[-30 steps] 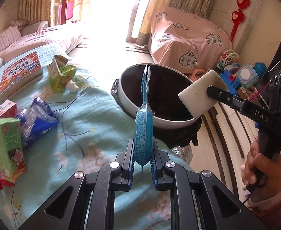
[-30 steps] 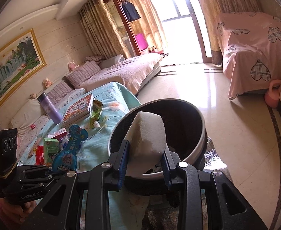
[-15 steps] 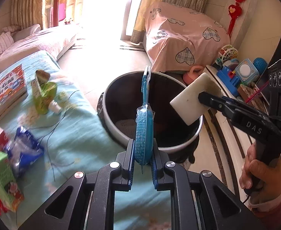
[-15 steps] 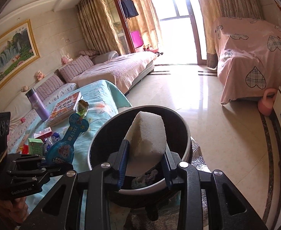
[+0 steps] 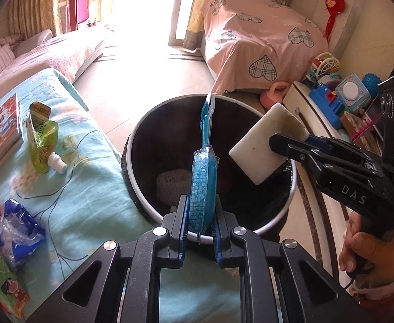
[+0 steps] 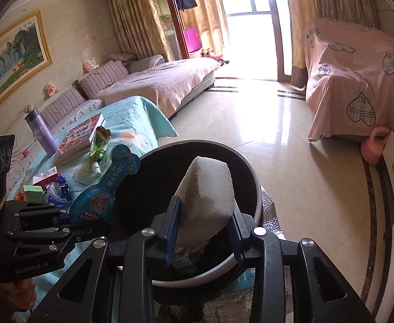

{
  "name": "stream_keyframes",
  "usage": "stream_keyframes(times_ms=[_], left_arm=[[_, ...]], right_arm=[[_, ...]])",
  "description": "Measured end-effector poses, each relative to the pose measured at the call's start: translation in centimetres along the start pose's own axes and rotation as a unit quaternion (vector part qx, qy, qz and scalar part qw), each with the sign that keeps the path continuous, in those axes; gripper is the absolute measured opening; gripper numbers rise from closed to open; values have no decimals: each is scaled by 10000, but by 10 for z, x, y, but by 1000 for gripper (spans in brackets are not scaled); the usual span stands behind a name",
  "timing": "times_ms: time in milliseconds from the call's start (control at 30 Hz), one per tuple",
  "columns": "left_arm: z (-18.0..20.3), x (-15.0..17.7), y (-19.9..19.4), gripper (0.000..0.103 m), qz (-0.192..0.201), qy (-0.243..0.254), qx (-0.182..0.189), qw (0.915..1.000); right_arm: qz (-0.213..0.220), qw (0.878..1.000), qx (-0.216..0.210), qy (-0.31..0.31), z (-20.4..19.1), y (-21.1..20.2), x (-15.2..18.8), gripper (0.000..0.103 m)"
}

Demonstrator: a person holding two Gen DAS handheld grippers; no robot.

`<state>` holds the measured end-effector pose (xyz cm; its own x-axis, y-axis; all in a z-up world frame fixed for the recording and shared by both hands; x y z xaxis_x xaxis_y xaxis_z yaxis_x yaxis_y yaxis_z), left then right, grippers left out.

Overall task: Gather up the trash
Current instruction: 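Carry the blue comb and white sponge over the black bin with both tools, then open the left tool to drop the comb while the right tool releases the sponge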

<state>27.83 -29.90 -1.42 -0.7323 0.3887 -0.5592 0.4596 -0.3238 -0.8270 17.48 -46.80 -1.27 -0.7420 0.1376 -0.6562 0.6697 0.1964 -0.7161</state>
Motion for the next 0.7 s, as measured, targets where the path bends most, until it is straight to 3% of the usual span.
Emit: stream_keyframes(times_ms=[133,167,200,333,567,700], left_arm=[[-2,-3,-2,42,79,-117,-1,9999],[-3,-2,-4,44,120,-150,-3,9998],[-5,0,-6,45,152,-176,-4,9997],[-16,18,-21,47,323,-343,-110,9988],[-53,83,-61,54,580,-1064,-389,9919],[-74,121,-88,54,629,-1535,-545,9846]], right_arm=[[-39,10000,-26,52,4,3,-4,47],[-27,10000,-25,64,5,2,-4,54],[0,10000,-32,83,6,1,-4,60],[160,9996,-94,215,6,-10,-2,63],[493,9967,-551,347,-26,-28,12,100],[456,9934,-997,328,-55,-28,24,102]])
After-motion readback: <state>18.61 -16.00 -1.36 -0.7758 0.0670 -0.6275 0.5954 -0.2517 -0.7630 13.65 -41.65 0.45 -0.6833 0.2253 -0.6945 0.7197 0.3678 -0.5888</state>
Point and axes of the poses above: each gripper's, at about its wrist camera, not at the fingertips, and y roughly the way its jaws point, z to its right, x to its underside, the point moved 1 cm from there along y, roughly the way its jaws point, and after that the axes turned 9 degrees about -x, right-handed, at the moved point
